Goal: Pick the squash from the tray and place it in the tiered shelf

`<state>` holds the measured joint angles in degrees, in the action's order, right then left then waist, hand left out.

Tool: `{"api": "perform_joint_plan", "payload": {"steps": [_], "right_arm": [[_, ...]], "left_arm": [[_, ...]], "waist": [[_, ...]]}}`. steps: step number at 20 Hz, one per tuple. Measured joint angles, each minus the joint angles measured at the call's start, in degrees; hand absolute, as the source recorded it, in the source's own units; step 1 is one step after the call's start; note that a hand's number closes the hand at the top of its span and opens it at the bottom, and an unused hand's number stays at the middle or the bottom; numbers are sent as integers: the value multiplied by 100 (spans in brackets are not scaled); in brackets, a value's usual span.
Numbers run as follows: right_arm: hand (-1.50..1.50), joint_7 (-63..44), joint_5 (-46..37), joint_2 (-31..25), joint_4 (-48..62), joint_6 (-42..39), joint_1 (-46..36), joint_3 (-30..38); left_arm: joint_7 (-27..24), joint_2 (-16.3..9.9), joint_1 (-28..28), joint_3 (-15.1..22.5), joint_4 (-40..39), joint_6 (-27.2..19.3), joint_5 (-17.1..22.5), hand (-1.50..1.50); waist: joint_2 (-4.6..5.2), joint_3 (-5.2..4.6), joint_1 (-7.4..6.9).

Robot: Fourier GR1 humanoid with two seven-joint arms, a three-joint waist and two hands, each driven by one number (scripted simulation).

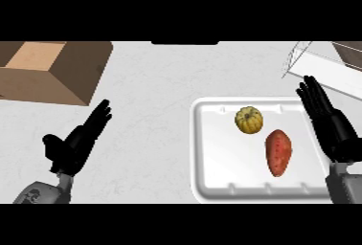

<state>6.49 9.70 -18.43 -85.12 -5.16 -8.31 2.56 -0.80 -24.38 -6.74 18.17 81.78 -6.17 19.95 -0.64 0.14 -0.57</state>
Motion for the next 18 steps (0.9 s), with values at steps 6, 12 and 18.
{"api": "perform_joint_plan", "payload": {"steps": [6,12,18], "right_arm": [[-150,-1347,-1452,-367,-11,1504,-524,16],[-150,-1643,-2396,-645,200,2790,-319,566],[-150,-2379,-4582,-564,-52,4626,-47,473]], "left_arm": [[-112,-35,-279,-96,33,-354,-424,0],[-151,-39,-306,-143,31,-507,-527,0],[-123,147,-318,-23,65,-748,-715,0]], "waist": [[31,-54,23],[89,-127,301],[50,-75,220]]}}
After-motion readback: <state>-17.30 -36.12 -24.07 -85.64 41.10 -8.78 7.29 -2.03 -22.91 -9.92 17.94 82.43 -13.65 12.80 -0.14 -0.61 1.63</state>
